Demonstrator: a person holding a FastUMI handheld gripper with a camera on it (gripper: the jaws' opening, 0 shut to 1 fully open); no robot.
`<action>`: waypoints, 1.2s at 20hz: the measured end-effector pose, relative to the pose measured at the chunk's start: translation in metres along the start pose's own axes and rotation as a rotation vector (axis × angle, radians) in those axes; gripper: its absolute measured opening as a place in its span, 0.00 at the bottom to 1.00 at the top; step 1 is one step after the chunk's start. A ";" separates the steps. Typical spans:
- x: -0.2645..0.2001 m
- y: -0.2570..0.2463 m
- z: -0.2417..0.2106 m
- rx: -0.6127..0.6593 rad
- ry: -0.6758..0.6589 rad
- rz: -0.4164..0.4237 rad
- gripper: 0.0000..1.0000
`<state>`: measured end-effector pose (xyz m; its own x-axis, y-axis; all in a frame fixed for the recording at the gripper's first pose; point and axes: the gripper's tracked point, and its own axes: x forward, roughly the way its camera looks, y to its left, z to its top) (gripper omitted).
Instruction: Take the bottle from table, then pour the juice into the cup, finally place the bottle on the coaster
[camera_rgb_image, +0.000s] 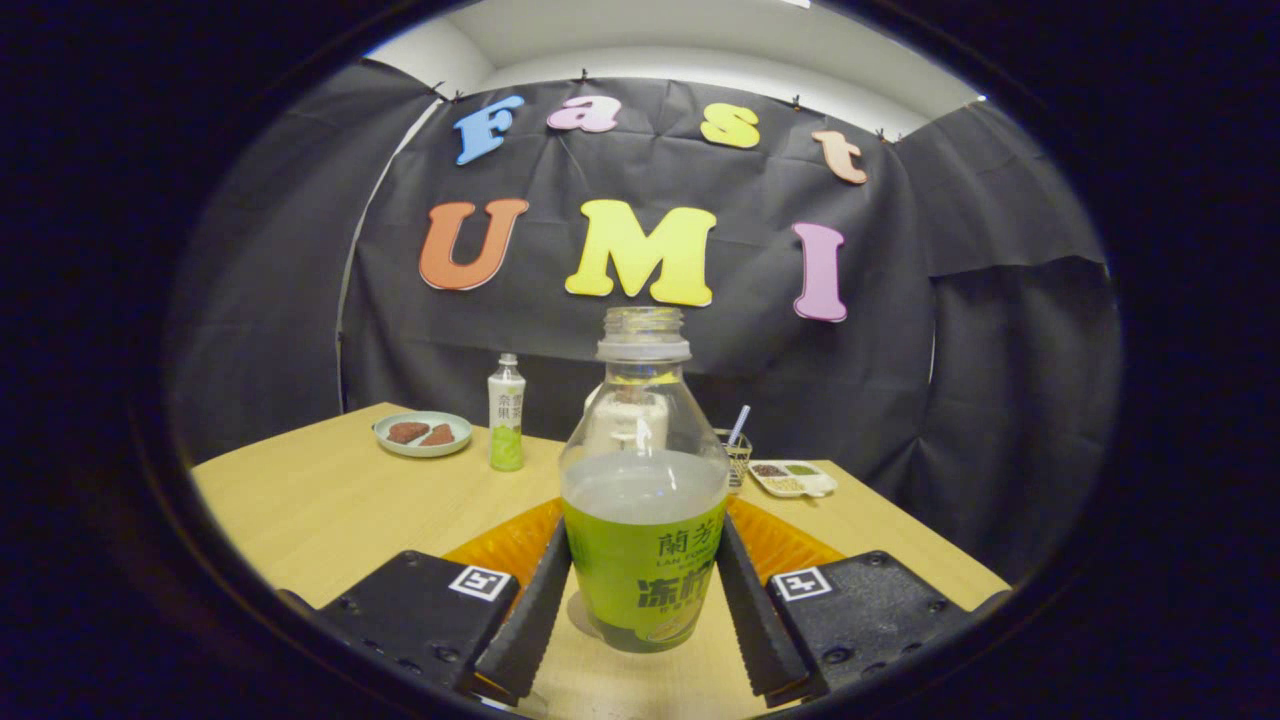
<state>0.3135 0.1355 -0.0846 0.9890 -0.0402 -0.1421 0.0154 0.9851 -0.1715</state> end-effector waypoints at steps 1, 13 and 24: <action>0.007 0.001 -0.002 0.011 0.006 0.000 0.80; 0.065 0.003 -0.034 0.106 0.052 -0.006 0.81; 0.073 -0.006 -0.049 0.123 0.091 -0.010 0.82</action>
<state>0.3784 0.1183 -0.1417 0.9713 -0.0593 -0.2302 0.0483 0.9974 -0.0535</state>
